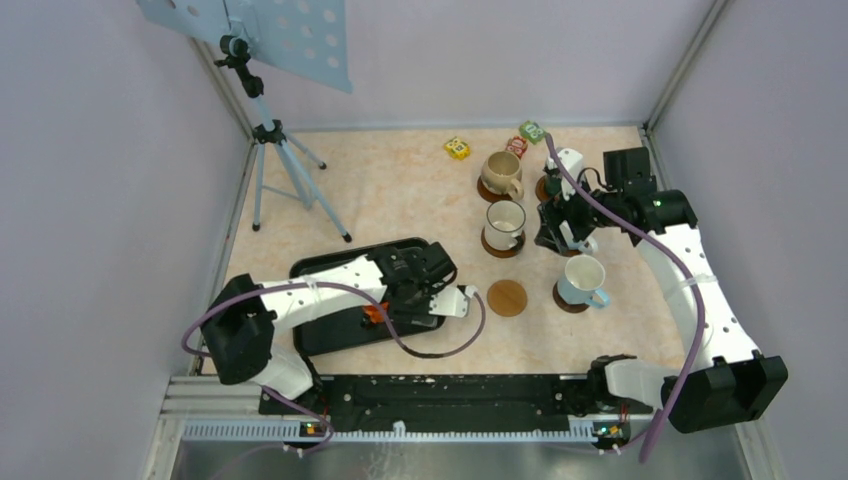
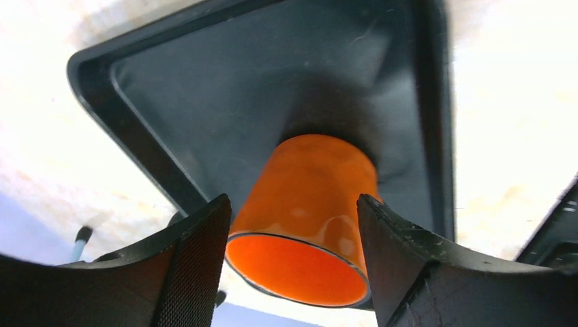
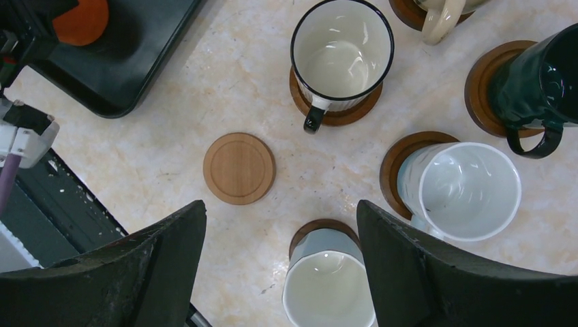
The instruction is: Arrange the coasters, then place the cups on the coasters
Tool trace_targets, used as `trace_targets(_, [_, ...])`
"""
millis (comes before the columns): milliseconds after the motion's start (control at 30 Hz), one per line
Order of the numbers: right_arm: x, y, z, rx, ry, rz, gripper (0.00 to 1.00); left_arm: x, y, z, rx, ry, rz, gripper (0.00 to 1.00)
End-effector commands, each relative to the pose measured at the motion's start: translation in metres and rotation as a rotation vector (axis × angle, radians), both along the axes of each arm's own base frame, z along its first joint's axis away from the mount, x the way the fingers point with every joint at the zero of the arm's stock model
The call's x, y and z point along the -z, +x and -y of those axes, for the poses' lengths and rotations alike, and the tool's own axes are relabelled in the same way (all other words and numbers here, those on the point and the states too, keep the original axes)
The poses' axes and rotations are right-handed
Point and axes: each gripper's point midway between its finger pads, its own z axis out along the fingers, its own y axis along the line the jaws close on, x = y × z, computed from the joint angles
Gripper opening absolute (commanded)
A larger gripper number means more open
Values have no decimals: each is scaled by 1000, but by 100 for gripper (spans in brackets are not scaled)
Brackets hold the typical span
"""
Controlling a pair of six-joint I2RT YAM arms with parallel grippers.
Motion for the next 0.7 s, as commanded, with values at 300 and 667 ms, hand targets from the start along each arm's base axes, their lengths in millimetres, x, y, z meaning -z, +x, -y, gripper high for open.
trace_targets(300, [-13, 4, -7, -30, 15, 51, 80, 1, 93, -48, -225, -9, 130, 71])
trace_targets(667, [-15, 9, -25, -12, 91, 74, 80, -50, 135, -74, -548, -305, 39, 74])
